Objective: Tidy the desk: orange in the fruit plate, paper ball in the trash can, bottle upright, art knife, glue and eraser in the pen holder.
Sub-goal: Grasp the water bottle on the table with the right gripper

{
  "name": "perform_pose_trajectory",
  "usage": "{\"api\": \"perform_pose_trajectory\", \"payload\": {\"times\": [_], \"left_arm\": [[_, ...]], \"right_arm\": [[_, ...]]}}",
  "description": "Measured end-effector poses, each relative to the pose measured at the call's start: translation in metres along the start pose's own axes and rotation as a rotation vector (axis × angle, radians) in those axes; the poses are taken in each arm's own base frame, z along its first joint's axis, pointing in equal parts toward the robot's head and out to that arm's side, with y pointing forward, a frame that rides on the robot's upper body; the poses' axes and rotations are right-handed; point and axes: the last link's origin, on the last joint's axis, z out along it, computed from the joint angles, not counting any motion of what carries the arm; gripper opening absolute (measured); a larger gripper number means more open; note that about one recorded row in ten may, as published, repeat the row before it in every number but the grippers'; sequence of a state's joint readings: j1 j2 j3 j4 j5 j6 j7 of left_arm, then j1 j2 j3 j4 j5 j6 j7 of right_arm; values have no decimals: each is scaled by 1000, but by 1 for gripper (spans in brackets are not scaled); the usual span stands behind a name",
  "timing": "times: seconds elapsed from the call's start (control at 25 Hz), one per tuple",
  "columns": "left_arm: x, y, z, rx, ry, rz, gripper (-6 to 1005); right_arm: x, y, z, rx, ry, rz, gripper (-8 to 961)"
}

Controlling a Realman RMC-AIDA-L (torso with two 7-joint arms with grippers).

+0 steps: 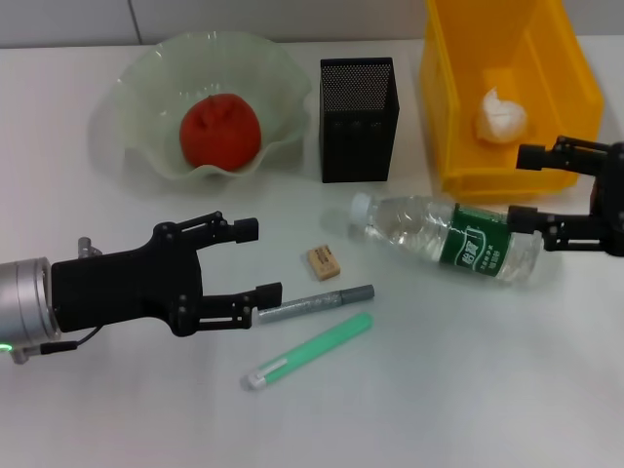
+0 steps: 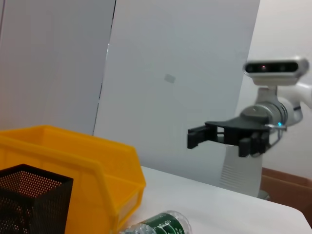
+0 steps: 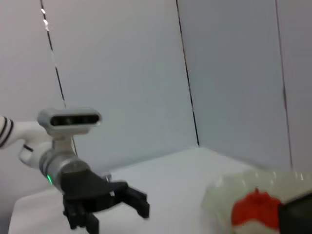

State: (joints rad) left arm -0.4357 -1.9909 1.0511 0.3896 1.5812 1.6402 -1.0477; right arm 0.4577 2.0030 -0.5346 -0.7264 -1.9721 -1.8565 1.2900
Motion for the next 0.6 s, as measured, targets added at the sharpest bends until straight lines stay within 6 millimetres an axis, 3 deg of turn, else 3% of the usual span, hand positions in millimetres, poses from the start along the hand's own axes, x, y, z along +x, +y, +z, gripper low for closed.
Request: {"api": "perform_pose_trajectory", "payload": {"times": [0.28,0.6], "left_arm": [[-4,0,0,3,-28,16,837],[-7,0,5,15,-29,51,836]], "right_arm": [[-31,-25,3,-14,286,94,827],[-59,-44,34,-64,656,106,826]]}}
